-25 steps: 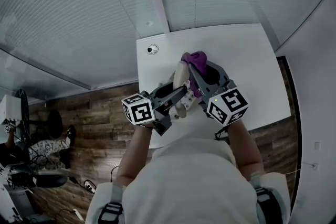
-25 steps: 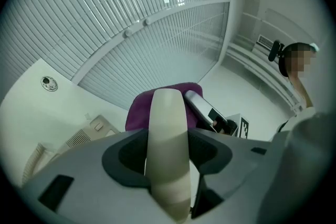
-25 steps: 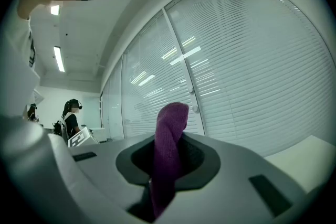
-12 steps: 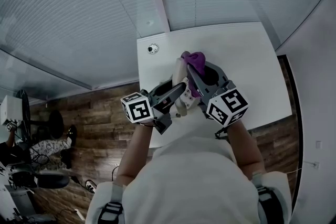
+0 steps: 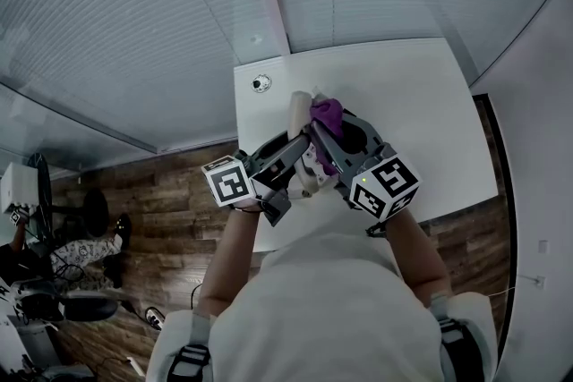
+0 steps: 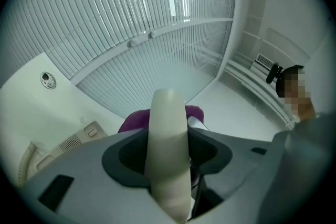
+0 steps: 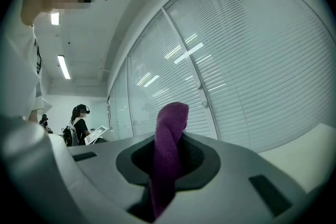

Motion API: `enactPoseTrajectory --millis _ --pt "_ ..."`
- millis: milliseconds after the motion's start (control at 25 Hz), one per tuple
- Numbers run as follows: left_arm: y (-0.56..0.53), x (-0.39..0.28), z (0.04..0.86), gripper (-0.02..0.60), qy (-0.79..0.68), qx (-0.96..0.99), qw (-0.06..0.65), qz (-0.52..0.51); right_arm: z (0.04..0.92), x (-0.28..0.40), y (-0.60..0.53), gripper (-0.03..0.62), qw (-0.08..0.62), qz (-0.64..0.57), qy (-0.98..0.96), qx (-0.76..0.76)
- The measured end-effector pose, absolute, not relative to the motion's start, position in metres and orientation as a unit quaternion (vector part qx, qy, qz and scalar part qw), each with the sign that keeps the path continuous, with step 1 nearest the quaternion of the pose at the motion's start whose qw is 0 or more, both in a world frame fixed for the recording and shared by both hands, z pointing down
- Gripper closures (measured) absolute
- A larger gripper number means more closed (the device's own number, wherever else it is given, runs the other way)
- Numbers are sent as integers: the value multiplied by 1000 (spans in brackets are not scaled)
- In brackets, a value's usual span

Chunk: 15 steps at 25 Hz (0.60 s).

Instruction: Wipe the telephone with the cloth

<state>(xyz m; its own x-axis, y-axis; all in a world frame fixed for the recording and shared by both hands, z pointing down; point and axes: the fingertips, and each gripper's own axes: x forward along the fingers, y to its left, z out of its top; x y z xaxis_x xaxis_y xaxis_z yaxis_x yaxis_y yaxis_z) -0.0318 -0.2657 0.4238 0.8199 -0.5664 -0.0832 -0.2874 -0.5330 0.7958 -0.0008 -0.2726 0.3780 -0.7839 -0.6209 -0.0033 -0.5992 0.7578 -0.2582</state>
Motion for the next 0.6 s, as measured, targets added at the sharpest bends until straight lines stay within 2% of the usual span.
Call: enactPoseTrajectory --millis 600 --pt "-265 -32 412 350 -246 862 404 -181 394 -6 -258 534 28 -136 944 -299"
